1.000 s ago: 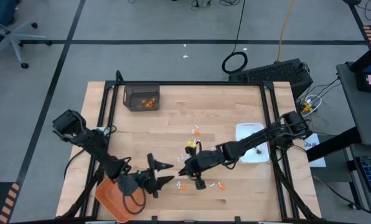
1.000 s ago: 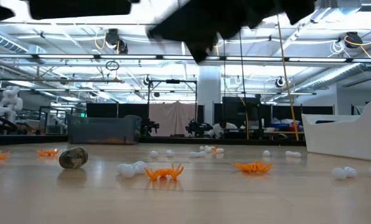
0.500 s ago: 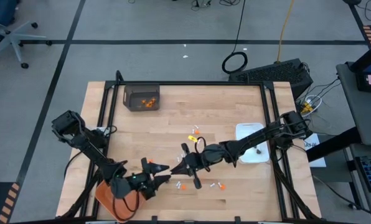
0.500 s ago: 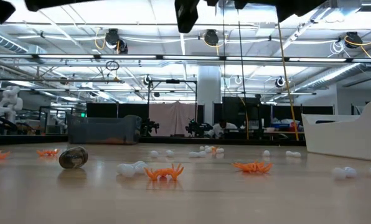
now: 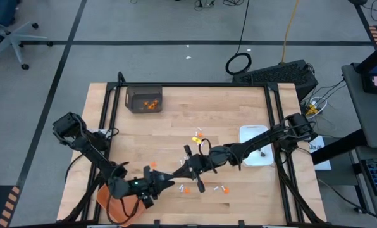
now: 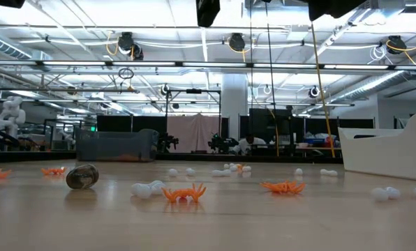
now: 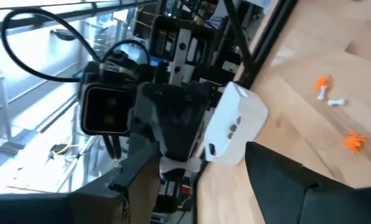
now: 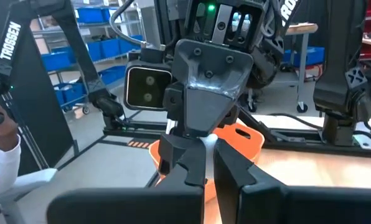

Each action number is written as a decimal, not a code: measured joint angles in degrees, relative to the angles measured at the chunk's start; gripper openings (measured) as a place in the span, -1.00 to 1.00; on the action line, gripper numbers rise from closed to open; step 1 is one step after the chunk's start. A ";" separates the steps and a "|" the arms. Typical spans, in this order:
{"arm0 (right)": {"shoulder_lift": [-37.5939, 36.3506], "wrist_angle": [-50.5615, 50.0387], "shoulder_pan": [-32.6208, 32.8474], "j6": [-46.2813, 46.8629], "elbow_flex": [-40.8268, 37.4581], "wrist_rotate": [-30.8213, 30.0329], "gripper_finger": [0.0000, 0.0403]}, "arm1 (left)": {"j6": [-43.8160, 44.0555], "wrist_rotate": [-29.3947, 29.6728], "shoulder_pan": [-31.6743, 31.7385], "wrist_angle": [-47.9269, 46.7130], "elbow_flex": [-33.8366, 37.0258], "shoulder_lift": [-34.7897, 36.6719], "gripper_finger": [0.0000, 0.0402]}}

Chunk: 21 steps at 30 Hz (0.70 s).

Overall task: Sort Halloween decoration
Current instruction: Put the white bone toy into the orange bin

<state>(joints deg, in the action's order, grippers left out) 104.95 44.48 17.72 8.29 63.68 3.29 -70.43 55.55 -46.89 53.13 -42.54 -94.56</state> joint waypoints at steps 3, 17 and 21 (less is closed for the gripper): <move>0.00 0.36 0.00 0.00 0.00 0.00 -1.00 | -1.44 -0.11 0.47 0.54 0.00 0.00 0.10; 0.00 0.36 0.39 0.46 0.00 0.00 -1.00 | -3.21 -2.49 2.34 1.23 0.02 -0.04 0.10; 0.00 0.53 0.39 0.46 0.00 0.00 -1.00 | -6.55 -2.36 1.85 4.05 0.04 -0.08 0.10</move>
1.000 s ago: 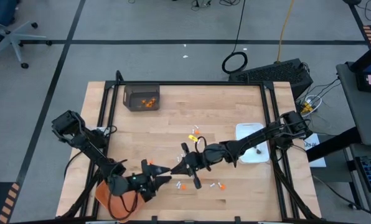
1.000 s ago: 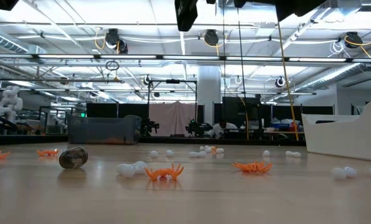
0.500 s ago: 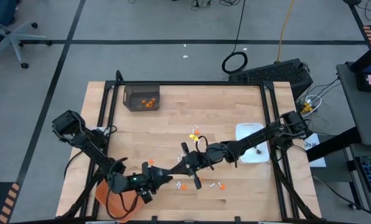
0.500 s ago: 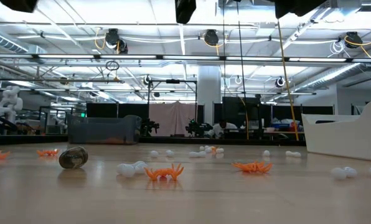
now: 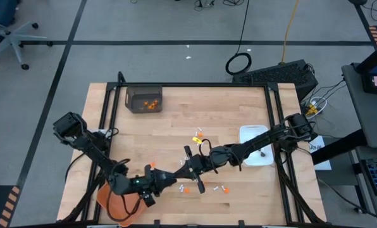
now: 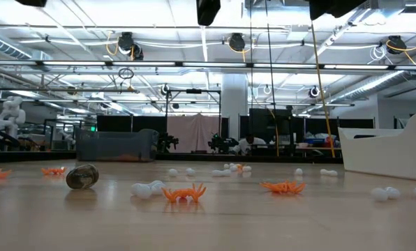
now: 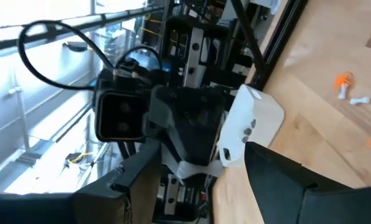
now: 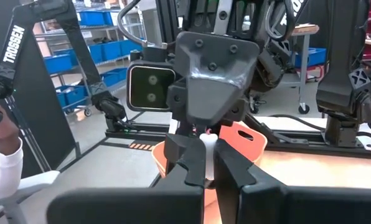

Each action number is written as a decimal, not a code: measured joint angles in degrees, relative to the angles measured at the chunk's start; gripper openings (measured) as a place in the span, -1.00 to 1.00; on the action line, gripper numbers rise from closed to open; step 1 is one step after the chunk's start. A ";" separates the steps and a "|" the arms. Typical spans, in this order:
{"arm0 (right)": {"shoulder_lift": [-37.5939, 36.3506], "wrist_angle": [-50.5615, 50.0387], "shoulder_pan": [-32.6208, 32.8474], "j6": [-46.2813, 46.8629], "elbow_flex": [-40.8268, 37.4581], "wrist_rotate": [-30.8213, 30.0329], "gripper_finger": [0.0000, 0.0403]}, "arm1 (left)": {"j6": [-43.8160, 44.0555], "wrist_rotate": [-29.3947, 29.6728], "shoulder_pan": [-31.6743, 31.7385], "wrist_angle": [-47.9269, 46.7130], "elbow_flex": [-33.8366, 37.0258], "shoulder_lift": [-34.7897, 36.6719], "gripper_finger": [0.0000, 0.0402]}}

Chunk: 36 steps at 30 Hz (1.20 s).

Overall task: Sort Halloween decoration
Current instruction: Put the white bone toy into the orange bin

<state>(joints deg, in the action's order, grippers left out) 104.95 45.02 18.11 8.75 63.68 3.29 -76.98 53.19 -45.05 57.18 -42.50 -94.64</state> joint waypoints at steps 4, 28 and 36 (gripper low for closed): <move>0.00 0.67 0.00 0.48 0.02 0.02 -1.00 | -2.62 0.20 0.05 1.10 0.00 -0.01 0.10; 0.00 0.94 0.00 1.07 0.02 0.17 -1.00 | -4.86 0.53 0.10 0.94 0.00 0.00 -0.54; 0.00 0.68 0.00 1.05 0.02 0.15 -1.00 | -4.80 0.55 0.10 0.87 0.00 0.01 -0.51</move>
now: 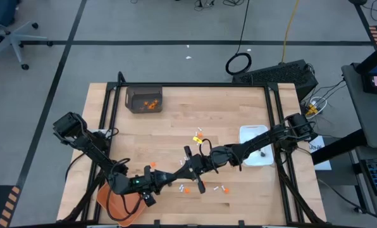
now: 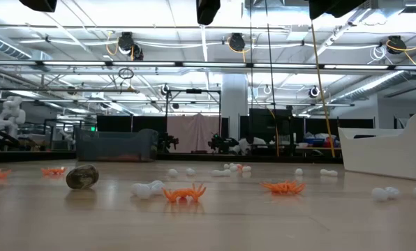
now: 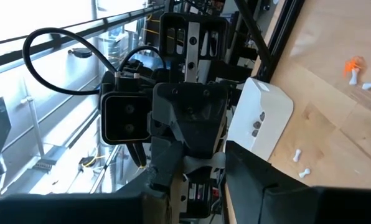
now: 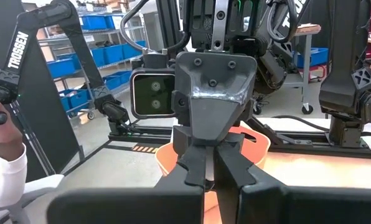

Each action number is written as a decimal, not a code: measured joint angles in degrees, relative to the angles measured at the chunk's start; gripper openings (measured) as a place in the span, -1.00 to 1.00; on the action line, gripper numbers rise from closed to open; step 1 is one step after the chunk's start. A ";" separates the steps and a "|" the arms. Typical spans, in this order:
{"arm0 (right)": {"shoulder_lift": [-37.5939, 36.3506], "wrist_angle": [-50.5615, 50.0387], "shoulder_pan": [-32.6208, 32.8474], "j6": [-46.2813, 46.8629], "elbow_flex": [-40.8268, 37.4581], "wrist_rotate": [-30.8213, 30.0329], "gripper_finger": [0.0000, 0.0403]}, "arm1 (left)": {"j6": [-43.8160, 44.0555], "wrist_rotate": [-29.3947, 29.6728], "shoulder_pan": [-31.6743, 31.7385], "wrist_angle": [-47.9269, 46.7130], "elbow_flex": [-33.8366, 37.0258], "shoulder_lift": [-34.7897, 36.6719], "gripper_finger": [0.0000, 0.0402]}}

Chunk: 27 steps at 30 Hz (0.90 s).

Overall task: Sort Halloween decoration
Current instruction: Put the white bone toy into the orange bin

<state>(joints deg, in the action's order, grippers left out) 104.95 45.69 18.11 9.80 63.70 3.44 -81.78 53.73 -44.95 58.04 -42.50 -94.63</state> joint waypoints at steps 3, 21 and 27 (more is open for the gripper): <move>0.00 -0.22 0.00 0.00 0.02 0.00 -1.00 | -0.04 0.00 -0.06 -0.05 0.00 0.00 -0.54; -0.09 -0.92 -0.02 1.49 0.04 1.57 -0.91 | -1.14 -0.04 -0.15 0.02 0.02 0.00 -0.69; -0.09 -1.01 -0.02 1.49 0.04 1.60 -0.86 | -1.18 -0.06 -0.17 0.17 0.02 0.00 -0.94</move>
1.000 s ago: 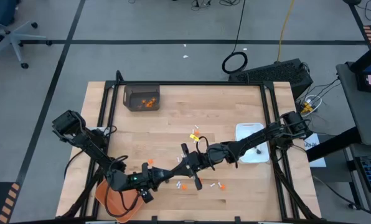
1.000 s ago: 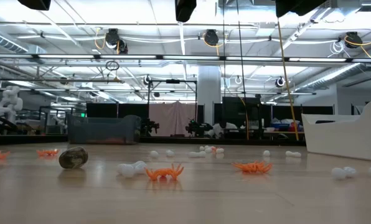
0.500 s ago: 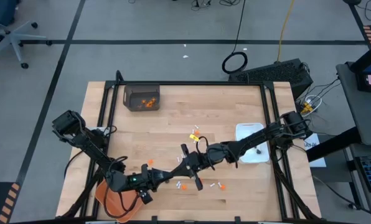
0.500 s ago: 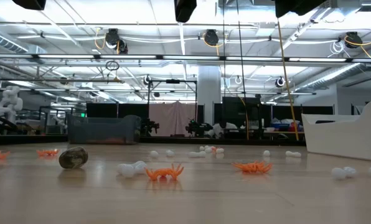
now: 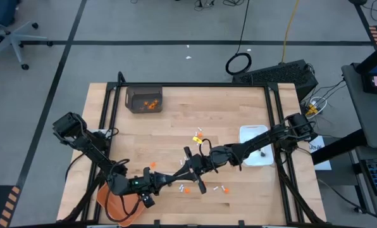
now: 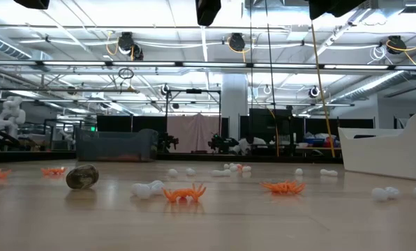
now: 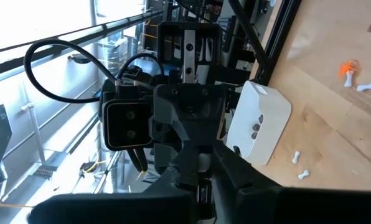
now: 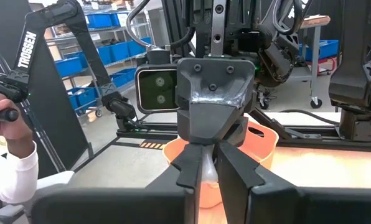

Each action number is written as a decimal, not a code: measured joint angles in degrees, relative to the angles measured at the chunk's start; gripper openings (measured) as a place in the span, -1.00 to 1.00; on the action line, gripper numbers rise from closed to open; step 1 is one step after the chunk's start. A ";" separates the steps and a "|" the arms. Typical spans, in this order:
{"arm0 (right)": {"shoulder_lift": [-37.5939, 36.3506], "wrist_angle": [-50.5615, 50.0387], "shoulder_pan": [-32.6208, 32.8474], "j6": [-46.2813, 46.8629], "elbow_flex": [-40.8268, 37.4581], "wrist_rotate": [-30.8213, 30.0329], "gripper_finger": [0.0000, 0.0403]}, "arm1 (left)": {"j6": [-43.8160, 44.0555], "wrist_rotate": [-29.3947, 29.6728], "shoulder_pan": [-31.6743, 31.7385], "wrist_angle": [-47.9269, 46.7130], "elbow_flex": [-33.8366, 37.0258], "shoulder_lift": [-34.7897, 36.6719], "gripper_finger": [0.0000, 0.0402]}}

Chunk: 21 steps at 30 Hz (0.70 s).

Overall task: Sort Halloween decoration
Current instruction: Put the white bone toy into the orange bin

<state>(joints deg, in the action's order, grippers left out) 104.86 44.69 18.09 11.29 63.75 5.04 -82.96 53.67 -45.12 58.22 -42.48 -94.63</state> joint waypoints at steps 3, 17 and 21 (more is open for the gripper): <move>0.00 0.02 0.00 0.01 0.00 0.00 -0.86 | 0.00 0.00 -0.01 -0.02 0.00 0.00 -0.96; -3.04 -5.21 -0.11 0.02 0.02 -0.55 -0.25 | 0.09 0.41 -1.53 -0.18 0.00 0.04 -0.96; -4.19 -8.89 -0.09 0.00 0.04 -0.52 -0.04 | 0.68 0.62 -1.45 -0.09 0.00 0.04 -0.96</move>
<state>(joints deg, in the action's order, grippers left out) 100.67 35.80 18.00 11.29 63.79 4.51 -82.28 54.29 -46.57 58.12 -42.48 -94.59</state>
